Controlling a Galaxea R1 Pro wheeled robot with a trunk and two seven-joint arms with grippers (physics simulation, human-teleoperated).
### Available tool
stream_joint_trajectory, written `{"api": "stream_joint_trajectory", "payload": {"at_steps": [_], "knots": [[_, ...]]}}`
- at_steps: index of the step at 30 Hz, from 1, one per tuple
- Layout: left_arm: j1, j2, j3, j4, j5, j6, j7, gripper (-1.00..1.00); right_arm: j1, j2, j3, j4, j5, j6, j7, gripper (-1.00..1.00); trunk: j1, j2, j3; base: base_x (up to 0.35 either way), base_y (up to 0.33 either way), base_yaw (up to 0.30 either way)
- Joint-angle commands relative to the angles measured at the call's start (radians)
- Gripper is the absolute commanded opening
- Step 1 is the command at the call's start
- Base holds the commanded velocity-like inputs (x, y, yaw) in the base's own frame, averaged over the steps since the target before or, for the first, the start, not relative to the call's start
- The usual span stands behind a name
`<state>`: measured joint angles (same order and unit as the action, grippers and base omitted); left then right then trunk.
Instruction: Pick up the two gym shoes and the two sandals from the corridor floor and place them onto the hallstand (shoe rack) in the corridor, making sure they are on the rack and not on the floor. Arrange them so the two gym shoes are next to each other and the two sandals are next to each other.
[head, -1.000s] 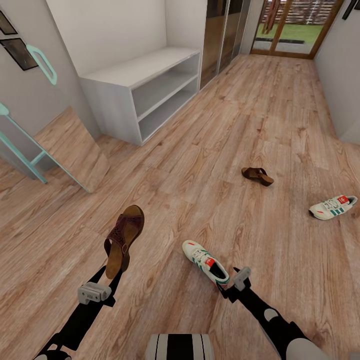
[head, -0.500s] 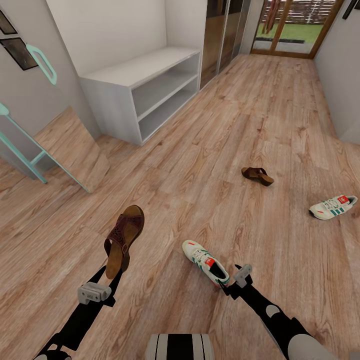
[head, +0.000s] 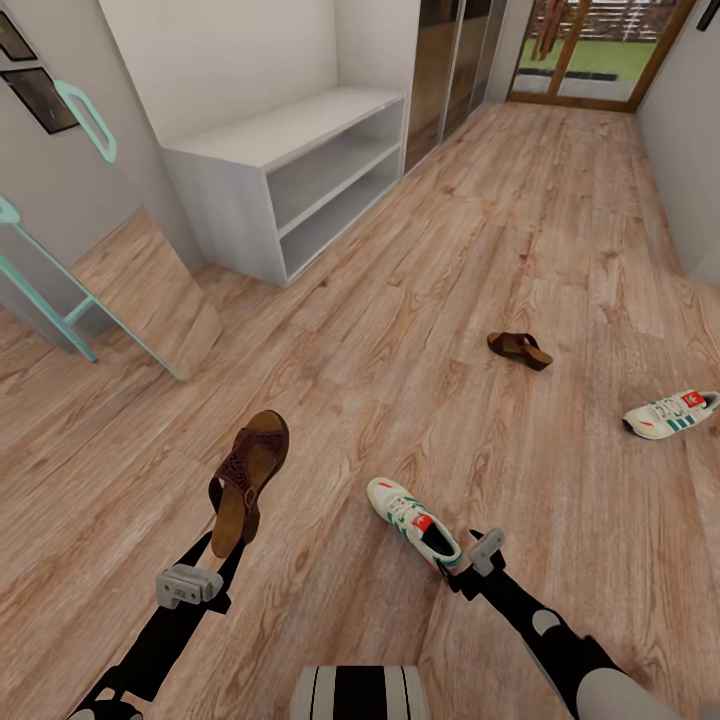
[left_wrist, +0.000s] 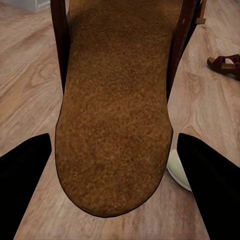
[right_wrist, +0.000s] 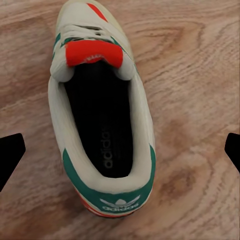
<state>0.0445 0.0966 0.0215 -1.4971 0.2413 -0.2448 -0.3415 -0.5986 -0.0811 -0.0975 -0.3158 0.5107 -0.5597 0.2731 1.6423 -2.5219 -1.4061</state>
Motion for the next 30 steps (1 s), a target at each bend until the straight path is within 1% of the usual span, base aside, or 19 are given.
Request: {"api": "stream_joint_trajectory", "payload": {"at_steps": [1,3,4,7,10,17,30], "knots": [[0.0,0.0,0.0,0.0,0.0,0.0,-0.001,-1.0,0.0,0.001,0.006,0.0,0.0,0.0,0.0,1.0,0.0,0.0,0.0,0.0,0.0,0.009],[0.0,0.0,0.0,0.0,0.0,0.0,-0.001,-1.0,0.001,0.002,0.022,0.001,0.0,0.0,0.0,1.0,0.0,0.0,0.0,0.0,0.0,0.006],[0.0,0.0,0.0,0.0,0.0,0.0,-0.001,-1.0,0.001,0.002,0.022,0.001,0.0,0.0,0.0,1.0,0.0,0.0,-0.001,0.0,0.0,0.006],[0.0,0.0,0.0,0.0,0.0,0.0,-0.001,-1.0,0.001,0.004,0.047,0.001,-0.001,0.0,-0.001,1.0,0.0,0.0,-0.001,0.0,0.0,0.004],[0.0,0.0,0.0,0.0,0.0,0.0,-0.001,-1.0,0.002,0.004,0.057,0.001,-0.001,0.0,-0.002,1.0,0.0,0.0,-0.001,0.0,0.0,0.002],[0.0,0.0,0.0,0.0,0.0,0.0,-0.001,-1.0,0.001,0.002,0.071,0.001,-0.002,0.001,-0.003,1.0,0.0,0.0,-0.001,0.0,0.0,0.001],[0.0,0.0,0.0,0.0,0.0,0.001,-0.001,-1.0,0.001,0.0,0.074,0.001,-0.003,0.001,-0.005,1.0,0.0,0.0,-0.004,0.0,0.0,0.014]]}}
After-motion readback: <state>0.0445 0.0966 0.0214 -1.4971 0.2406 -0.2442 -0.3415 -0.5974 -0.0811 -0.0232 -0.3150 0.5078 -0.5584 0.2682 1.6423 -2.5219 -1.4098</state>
